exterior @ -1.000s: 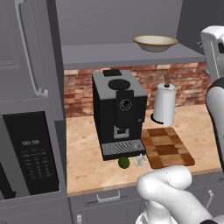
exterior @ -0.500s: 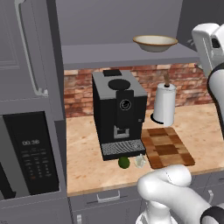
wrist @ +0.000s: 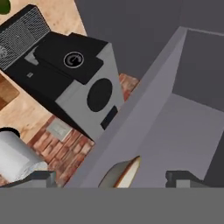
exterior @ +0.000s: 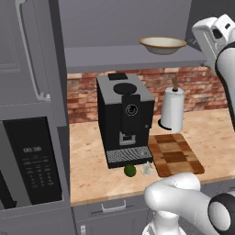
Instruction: Open the cabinet. Place the bowl and condiment on the counter. Then place the lime and garlic on the cutting board.
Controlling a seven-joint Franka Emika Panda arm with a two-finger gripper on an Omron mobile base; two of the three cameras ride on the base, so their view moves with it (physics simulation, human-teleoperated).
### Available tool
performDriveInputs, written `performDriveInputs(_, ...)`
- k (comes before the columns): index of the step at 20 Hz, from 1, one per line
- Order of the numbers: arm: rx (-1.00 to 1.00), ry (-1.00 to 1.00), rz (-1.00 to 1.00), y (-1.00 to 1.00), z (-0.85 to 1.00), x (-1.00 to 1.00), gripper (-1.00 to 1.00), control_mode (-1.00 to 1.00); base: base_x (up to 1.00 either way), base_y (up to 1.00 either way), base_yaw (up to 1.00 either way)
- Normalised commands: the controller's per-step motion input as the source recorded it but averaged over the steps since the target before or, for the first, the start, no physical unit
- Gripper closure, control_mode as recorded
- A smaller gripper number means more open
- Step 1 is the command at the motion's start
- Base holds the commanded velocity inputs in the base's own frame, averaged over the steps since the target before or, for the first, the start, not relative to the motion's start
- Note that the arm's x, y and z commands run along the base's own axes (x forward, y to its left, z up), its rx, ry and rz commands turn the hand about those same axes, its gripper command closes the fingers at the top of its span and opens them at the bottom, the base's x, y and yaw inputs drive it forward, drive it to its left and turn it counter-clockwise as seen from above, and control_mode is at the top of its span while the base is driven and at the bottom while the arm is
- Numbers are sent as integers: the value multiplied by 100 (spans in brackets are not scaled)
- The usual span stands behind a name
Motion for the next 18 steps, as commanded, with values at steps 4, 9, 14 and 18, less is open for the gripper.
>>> performDriveInputs(4, -8, 1, -13, 0, 0, 25, -100, -100, 0, 0, 0)
performDriveInputs(9, -8, 3, -11, 0, -2, 34, -100, -100, 0, 0, 0)
performDriveInputs(14, -4, 7, -3, 0, -4, 37, -100, -100, 0, 0, 0)
performDriveInputs(18, 0, 11, 0, 0, 0, 28, -100, -100, 0, 0, 0)
